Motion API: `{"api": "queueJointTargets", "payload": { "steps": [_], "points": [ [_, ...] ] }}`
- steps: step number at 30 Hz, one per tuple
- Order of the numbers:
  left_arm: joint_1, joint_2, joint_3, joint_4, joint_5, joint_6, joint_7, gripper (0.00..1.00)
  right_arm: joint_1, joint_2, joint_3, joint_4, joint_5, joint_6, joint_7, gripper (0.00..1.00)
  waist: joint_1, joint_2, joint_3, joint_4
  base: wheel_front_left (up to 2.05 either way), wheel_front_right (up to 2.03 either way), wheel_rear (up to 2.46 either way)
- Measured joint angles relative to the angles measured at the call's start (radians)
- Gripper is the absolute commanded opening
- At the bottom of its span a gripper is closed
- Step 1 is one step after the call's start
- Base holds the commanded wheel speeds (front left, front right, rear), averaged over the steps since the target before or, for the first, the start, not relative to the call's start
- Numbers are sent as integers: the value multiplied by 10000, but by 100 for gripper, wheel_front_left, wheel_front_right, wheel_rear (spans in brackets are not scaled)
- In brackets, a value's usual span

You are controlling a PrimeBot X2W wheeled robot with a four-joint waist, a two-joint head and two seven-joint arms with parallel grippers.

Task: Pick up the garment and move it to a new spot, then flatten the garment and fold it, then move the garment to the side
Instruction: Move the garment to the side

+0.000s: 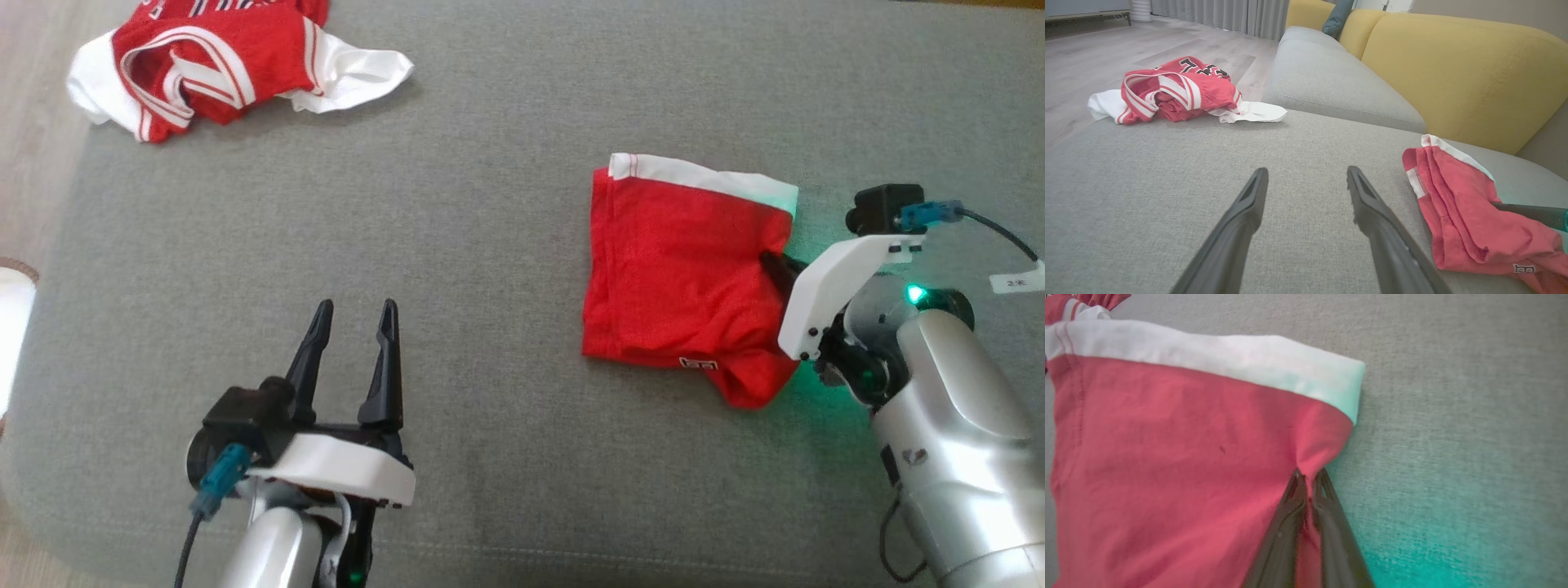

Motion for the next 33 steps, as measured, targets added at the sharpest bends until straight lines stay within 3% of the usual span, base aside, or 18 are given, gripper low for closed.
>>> {"api": "queueJointTargets", "payload": {
  "steps": [8, 15, 24, 33],
  "points": [
    [-305, -2, 142, -125, 251, -69, 0, 100, -639, -336, -8, 169, -94, 2, -825, 0, 0, 0, 237, -523, 0, 0, 0],
    [-712, -6, 169, -238, 631, -328, 0, 100, -1215, -844, -165, 36, -297, 2, -1018, 0, 0, 0, 524, -1508, 0, 0, 0],
    [-1101, 90, 184, -276, 1135, -575, 0, 100, -1746, -708, -407, -188, -539, 2, -1296, 0, 0, 0, 1049, -3349, 0, 0, 0],
    [-1580, 205, 128, -274, 1386, -679, 0, 100, -1983, -349, -552, -215, -621, 2, -1653, 0, 0, 0, 1800, -4611, 0, 0, 0]
  ]
}}
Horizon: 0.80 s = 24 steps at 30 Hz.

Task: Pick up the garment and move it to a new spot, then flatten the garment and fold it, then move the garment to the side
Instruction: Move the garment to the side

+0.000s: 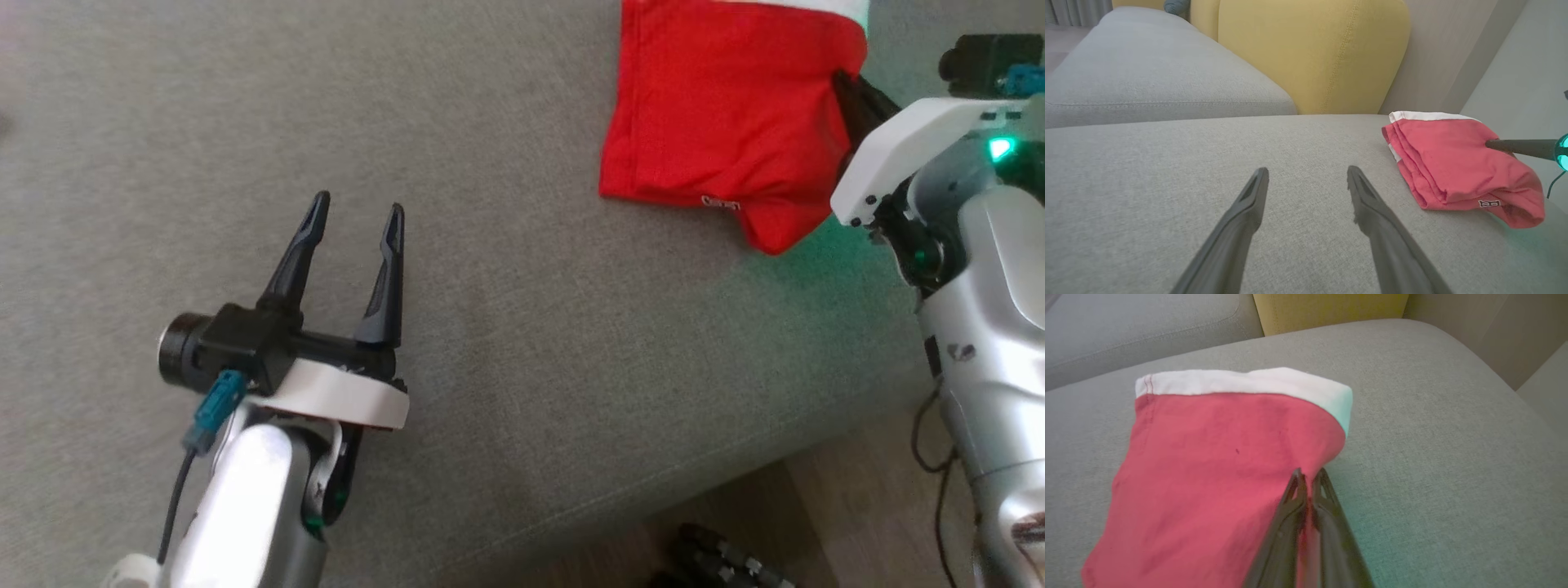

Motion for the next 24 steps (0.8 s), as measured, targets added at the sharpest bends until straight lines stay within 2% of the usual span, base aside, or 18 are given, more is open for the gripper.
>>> {"api": "queueJointTargets", "payload": {
  "steps": [5, 9, 18, 24],
  "points": [
    [-176, 127, -38, 8, 67, -10, 0, 100, -482, 29, -71, 165, -291, 0, -228, 0, 1, 0, 505, -165, 0, 0, 0],
    [-345, 186, -48, -2, 67, 0, 0, 100, -1144, -54, -351, 546, -675, 0, -370, 0, -1, 0, 668, 88, 0, 0, 0],
    [-453, 169, -58, -232, 52, 56, 0, 100, -2258, -1271, -1340, 1628, -2452, 0, -328, 0, 0, 0, 861, 969, 0, 0, 0],
    [-469, 123, -81, -387, 50, 98, -2, 100, -2896, -1883, -1632, 1845, -3808, 6, -109, 0, 0, 0, 1037, 1417, 0, 0, 0]
  ]
}}
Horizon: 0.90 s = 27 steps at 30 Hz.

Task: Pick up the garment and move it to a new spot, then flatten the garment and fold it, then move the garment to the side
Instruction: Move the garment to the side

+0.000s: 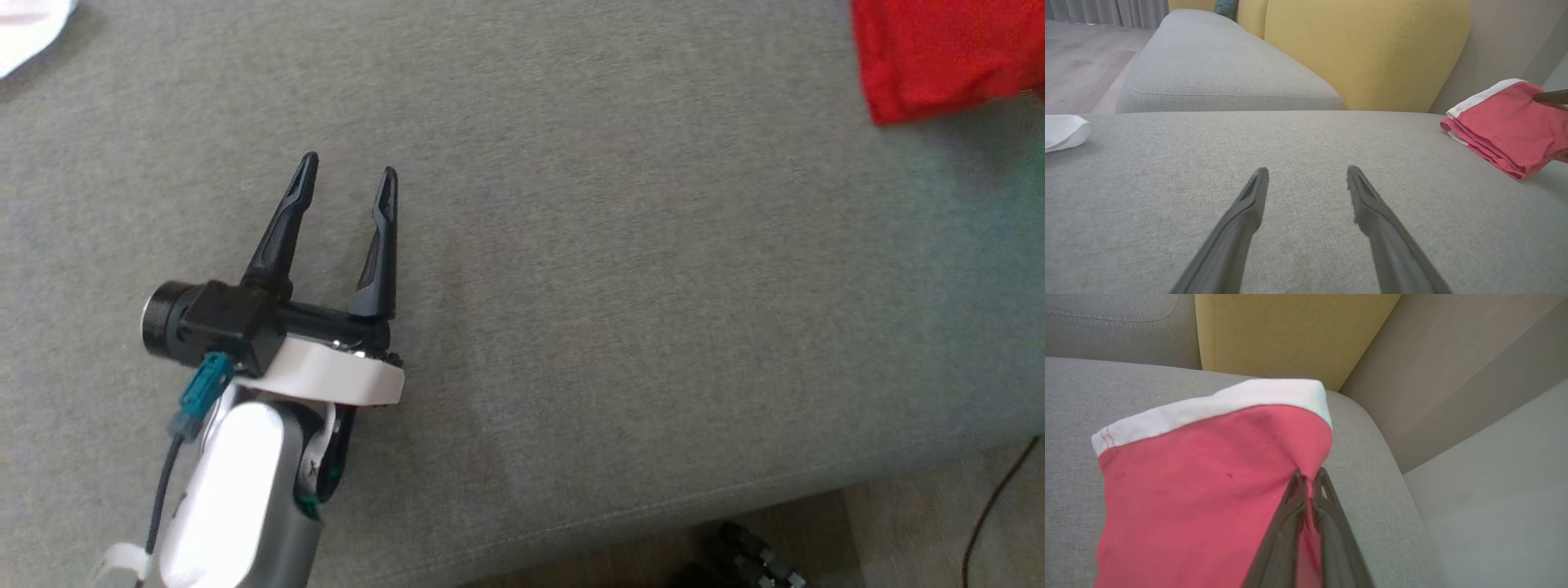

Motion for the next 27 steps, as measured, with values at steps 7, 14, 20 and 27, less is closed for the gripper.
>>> {"api": "queueJointTargets", "payload": {
  "steps": [7, 14, 20, 27],
  "points": [
    [-31, -77, -44, -109, 0, 36, 0, 100, -109, -219, -819, 100, -986, 0, 282, 0, 0, 0, 105, 303, 0, 0, 0],
    [-29, -111, -38, -157, 0, 35, 0, 100, -101, -259, -1799, -188, -1881, 0, 309, 0, 0, 0, 90, 392, 0, 0, 0],
    [-25, -121, -40, -155, 2, 23, 0, 100, -15, -213, -2105, -395, -2525, 0, 291, 0, 0, 0, 48, 391, 0, 0, 0],
    [-24, -127, -40, -140, 4, -10, 0, 100, 174, -25, -2443, -460, -2972, 0, -192, 100, 0, 0, 49, 439, 0, 0, 0]
  ]
}}
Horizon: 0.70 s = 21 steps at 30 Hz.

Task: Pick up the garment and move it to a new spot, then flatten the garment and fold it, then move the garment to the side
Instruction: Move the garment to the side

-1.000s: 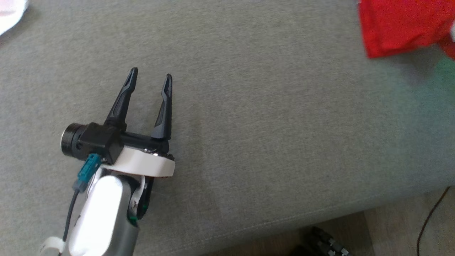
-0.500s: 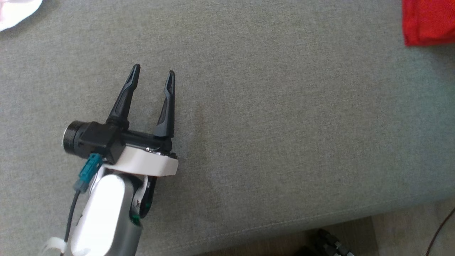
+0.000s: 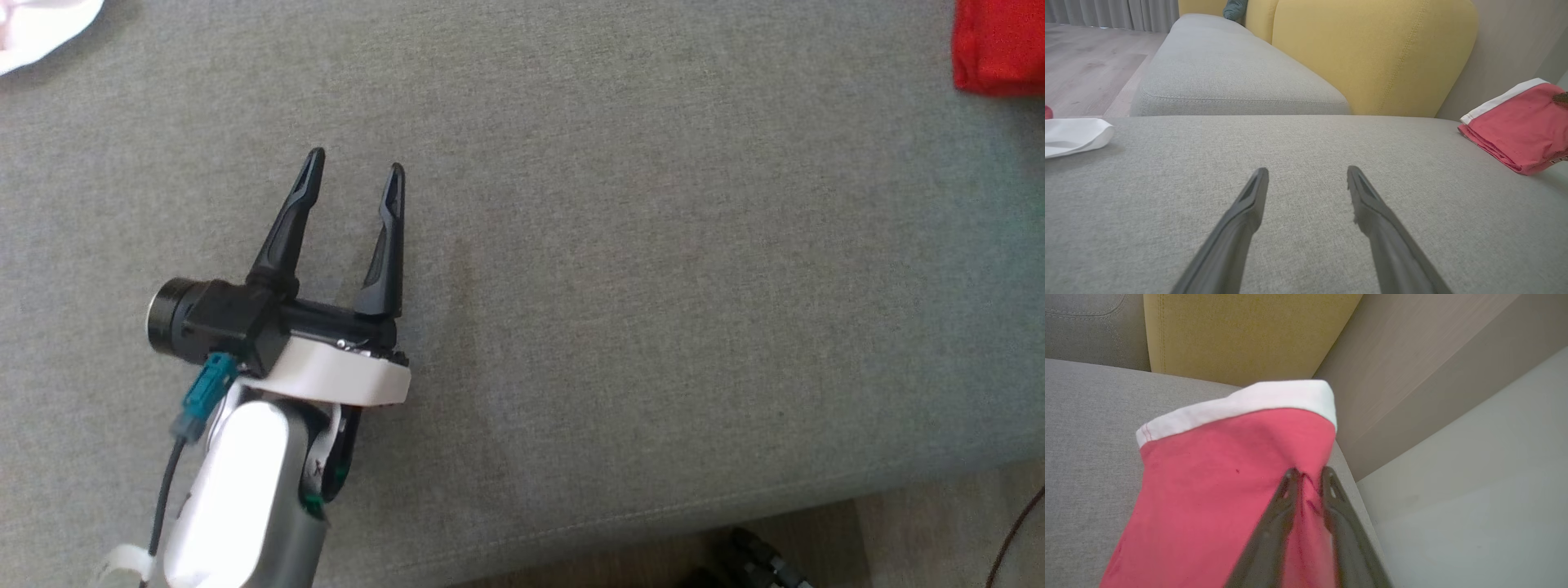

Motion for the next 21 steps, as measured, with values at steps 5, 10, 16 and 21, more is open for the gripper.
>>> {"api": "queueJointTargets", "payload": {
  "steps": [5, 10, 16, 21],
  "points": [
    [0, -2, 0, 2, 0, -4, 0, 100, 29, 290, -190, 2, -247, 0, -222, 100, 0, 0, 21, 38, 0, 0, 0],
    [1, -2, 0, 4, 0, -6, 0, 100, 81, 374, -368, 67, -439, 0, -587, 100, 0, 0, 31, 76, 0, 0, 0],
    [2, -13, 33, 61, 0, -8, 0, 100, 81, 587, -399, 153, -518, 0, -1149, 100, 0, 0, -129, 94, 0, 0, 0],
    [2, -56, 90, 184, -2, -4, 0, 100, 81, 955, -86, 307, -136, 0, -1896, 100, 0, 0, -497, 162, 0, 0, 0]
  ]
}}
